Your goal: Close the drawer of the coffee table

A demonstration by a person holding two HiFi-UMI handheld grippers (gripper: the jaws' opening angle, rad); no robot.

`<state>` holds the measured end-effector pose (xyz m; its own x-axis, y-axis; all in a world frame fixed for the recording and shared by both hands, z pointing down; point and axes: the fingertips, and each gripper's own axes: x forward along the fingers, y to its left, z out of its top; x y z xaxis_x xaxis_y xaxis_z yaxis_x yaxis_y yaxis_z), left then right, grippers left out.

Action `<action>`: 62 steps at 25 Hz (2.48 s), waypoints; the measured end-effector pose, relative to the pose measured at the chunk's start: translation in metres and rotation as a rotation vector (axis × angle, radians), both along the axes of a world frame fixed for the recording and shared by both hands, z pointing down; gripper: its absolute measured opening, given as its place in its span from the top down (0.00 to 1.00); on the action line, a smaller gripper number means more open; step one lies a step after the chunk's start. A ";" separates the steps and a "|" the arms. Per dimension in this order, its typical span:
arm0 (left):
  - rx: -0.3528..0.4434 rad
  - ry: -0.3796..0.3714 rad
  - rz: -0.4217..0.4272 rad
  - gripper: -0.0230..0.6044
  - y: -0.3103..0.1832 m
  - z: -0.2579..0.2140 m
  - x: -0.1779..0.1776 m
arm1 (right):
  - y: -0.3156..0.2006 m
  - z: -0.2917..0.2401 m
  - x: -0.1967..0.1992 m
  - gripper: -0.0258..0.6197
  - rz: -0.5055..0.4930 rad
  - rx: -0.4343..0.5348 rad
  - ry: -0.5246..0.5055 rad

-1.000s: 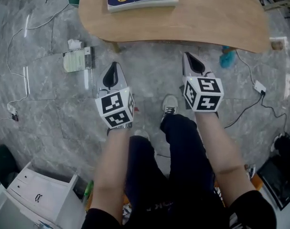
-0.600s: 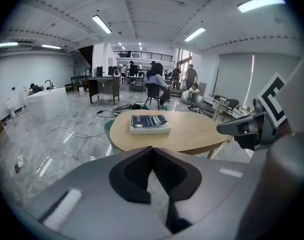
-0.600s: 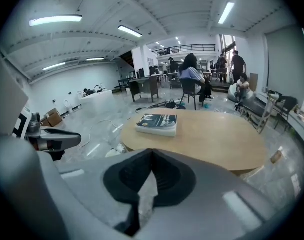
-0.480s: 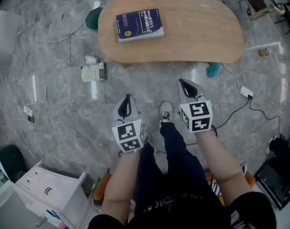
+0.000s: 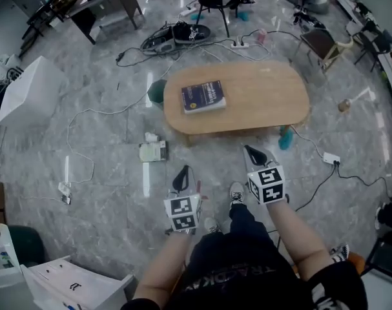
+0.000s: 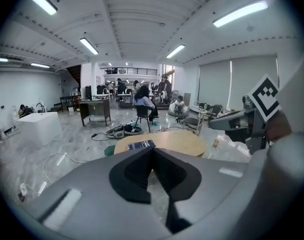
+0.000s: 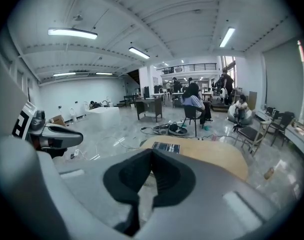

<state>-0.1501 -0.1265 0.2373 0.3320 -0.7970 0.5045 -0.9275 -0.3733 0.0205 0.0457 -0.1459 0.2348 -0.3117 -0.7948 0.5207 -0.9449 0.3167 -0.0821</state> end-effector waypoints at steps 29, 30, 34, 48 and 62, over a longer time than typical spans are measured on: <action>0.016 0.092 0.083 0.96 0.283 -0.075 0.097 | 0.304 -0.080 0.014 0.96 -0.251 0.021 -0.043; 0.013 0.089 0.076 0.96 0.291 -0.074 0.104 | 0.313 -0.076 0.019 0.96 -0.266 0.012 -0.045; -0.001 0.082 0.073 0.96 0.319 -0.068 0.133 | 0.343 -0.061 0.035 0.96 -0.313 -0.025 -0.065; -0.031 0.106 0.117 0.96 0.350 -0.049 0.196 | 0.383 -0.041 0.086 0.96 -0.312 -0.072 -0.091; -0.042 0.099 0.139 0.96 0.347 -0.046 0.200 | 0.382 -0.033 0.083 0.96 -0.319 -0.097 -0.095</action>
<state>0.0503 0.2205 0.1913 0.4870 -0.7189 0.4961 -0.8599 -0.4943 0.1278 0.1283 0.2361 0.2016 -0.5870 -0.5981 0.5457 -0.7865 0.5811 -0.2091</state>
